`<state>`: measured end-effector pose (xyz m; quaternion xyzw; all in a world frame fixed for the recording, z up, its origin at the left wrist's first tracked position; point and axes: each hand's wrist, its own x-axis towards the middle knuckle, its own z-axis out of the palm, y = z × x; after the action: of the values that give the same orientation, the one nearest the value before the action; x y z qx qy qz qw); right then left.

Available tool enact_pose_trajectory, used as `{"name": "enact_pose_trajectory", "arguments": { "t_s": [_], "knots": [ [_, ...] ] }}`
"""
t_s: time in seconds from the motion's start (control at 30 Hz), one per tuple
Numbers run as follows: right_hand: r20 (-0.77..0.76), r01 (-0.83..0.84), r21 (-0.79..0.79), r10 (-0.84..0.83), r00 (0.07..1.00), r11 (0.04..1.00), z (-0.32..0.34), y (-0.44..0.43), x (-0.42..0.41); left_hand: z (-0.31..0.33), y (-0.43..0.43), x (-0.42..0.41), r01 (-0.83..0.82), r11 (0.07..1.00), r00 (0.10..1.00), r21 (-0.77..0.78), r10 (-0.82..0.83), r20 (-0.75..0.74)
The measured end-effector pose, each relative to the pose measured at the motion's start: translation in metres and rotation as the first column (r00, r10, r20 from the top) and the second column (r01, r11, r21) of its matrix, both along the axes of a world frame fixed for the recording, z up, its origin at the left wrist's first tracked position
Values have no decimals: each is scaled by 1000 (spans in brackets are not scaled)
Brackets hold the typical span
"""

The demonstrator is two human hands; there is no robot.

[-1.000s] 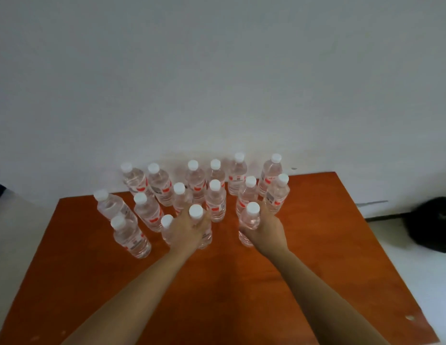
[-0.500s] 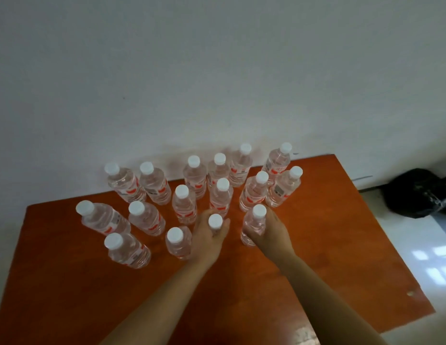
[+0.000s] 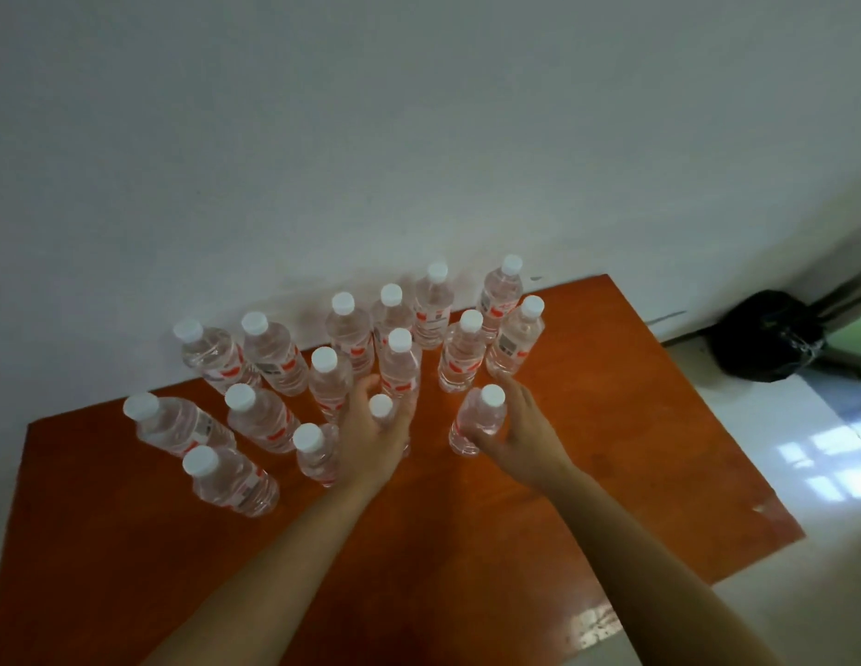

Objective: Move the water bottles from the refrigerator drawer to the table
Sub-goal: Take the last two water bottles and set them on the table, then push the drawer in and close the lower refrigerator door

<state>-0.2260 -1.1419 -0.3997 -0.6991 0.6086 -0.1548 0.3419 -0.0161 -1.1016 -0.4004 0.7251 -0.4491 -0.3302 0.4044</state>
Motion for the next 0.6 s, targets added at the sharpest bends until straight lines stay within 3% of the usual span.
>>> {"name": "enact_pose_trajectory", "arguments": {
  "t_s": [0.17,0.3,0.47,0.6],
  "knots": [
    [-116,82,-154,-101,988,985,33,32,-66,34,-7,-25,105,969,965,-223,-46,258],
    [-239,180,-411,-297,925,893,49,92,-165,67,-2,-100,326,899,871,-291,-167,461],
    [-274,395,-577,-625,731,715,58,216,-306,87,55,-255,553,788,728,-269,-301,616],
    [-265,514,-635,-788,556,577,67,353,-433,104,147,-410,752,606,606,-260,-479,636]
  ]
}}
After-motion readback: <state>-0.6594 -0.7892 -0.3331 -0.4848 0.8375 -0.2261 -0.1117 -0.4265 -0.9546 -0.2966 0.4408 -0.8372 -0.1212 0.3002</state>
